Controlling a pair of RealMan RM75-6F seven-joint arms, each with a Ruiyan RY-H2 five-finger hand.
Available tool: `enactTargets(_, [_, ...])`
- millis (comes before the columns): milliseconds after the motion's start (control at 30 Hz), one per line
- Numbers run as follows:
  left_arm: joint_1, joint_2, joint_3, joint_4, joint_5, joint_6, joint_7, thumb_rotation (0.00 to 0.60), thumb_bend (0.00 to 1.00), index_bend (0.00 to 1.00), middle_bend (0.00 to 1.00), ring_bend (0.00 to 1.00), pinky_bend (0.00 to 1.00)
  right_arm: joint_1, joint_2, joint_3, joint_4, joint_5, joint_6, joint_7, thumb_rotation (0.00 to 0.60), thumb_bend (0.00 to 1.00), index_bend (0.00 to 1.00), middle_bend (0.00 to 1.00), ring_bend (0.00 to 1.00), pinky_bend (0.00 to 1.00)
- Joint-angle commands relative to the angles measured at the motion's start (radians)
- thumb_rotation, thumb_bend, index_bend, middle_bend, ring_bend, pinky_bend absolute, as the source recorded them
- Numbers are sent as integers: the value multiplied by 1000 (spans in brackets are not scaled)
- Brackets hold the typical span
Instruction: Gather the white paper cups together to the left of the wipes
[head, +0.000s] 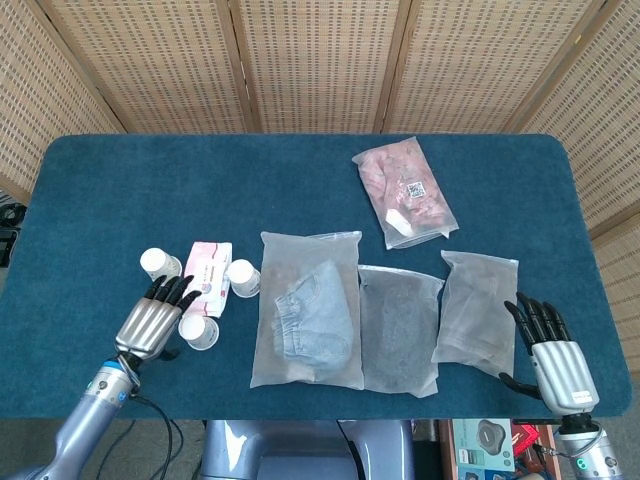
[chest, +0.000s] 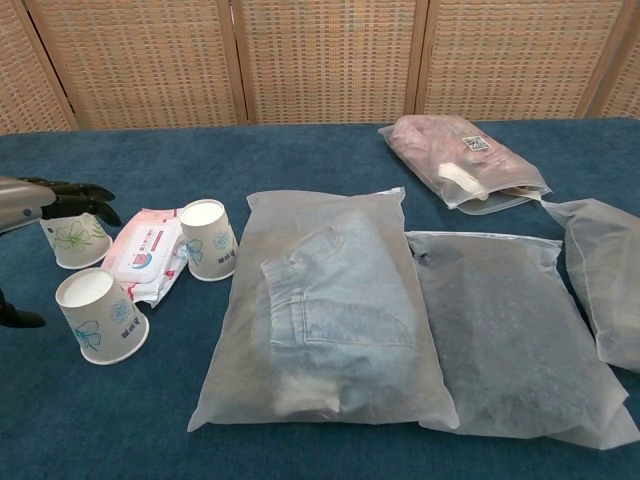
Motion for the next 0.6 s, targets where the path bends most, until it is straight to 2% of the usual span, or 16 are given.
enactTargets(33, [-35,-34,-2,25,-48,-11,32,600,188,158,0,0,0,-1,1,1,1,1,2,3,600,93,0,0,0,0])
enactTargets(367, [-95,-92,14,71,-142,0,59,600,188,246,0,0,0,-2,7,5,3,1,9,20,600,94,0,0,0,0])
enactTargets(600, [-115,-109,32,87,-160,18,55,600,188,313,0,0,0,-1,7,6,4,1,9,22,600,93,0,0,0,0])
